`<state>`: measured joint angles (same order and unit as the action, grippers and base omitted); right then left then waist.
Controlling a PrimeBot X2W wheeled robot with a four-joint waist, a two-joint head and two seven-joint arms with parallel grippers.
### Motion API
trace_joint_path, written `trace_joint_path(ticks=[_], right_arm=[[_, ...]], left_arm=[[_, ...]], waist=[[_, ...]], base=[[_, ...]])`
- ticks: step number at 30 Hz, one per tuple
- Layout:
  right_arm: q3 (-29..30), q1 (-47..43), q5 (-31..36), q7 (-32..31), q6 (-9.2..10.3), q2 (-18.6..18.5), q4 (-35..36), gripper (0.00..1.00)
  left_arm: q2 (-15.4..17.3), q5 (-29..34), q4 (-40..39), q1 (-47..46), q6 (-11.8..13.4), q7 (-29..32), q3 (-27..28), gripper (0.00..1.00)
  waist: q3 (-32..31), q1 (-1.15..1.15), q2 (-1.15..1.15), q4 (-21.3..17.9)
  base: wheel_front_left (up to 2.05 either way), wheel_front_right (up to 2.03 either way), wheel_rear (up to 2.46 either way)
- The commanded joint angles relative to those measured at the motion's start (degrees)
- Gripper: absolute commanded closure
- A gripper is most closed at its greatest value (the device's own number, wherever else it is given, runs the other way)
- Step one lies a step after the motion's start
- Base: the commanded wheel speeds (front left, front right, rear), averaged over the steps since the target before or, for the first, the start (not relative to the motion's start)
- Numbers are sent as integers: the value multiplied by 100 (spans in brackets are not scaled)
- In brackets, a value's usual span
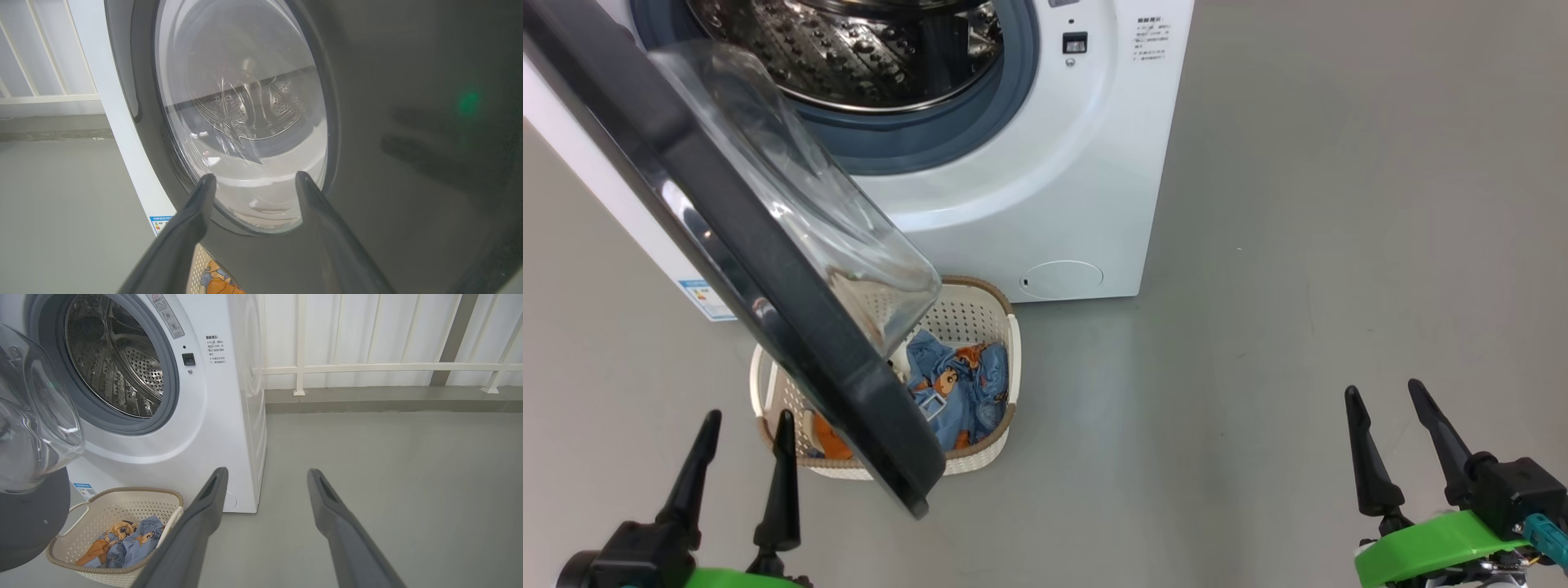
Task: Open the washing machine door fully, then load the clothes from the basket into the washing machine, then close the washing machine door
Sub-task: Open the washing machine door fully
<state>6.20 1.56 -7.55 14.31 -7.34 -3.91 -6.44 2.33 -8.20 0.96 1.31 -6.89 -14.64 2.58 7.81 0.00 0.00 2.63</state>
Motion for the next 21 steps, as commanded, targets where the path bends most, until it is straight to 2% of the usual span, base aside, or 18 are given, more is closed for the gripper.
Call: trace_joint_path(ticks=[1,2,3,4,9,15,18,21], right_arm=[[-151,226,21,69,-14,-57,125,0],[-145,233,14,69,-14,-52,124,0],[-137,239,4,69,-14,-46,123,0],[-131,243,-1,69,-14,-40,120,0],[-101,257,-16,69,-14,-13,114,0],[-56,215,-18,69,-14,0,102,0],[-59,178,-13,69,-14,6,92,0],[-67,151,-16,69,-14,11,86,0]], left_arm=[[54,21,-104,-220,-23,-36,210,0],[54,-3,-95,-229,-26,-36,217,38],[54,-16,-91,-240,-30,-36,226,86],[54,-37,-100,-260,-32,-36,245,100],[54,-94,-494,-488,-36,-36,547,100],[58,54,-1813,-1171,2,-36,996,100],[104,194,-2519,-1590,-22,-36,844,100],[158,243,-2978,-1914,-44,-36,306,100]], waist=[[22,0,0,-2],[29,0,0,-3],[34,0,0,-4],[37,0,0,-4],[16,0,0,0],[-65,0,0,23],[-119,0,0,19],[-162,0,0,1]], base=[[0,0,0],[0,0,0],[0,0,0],[0,0,0],[0,0,0],[0,0,0],[0,0,0],[0,0,0]])
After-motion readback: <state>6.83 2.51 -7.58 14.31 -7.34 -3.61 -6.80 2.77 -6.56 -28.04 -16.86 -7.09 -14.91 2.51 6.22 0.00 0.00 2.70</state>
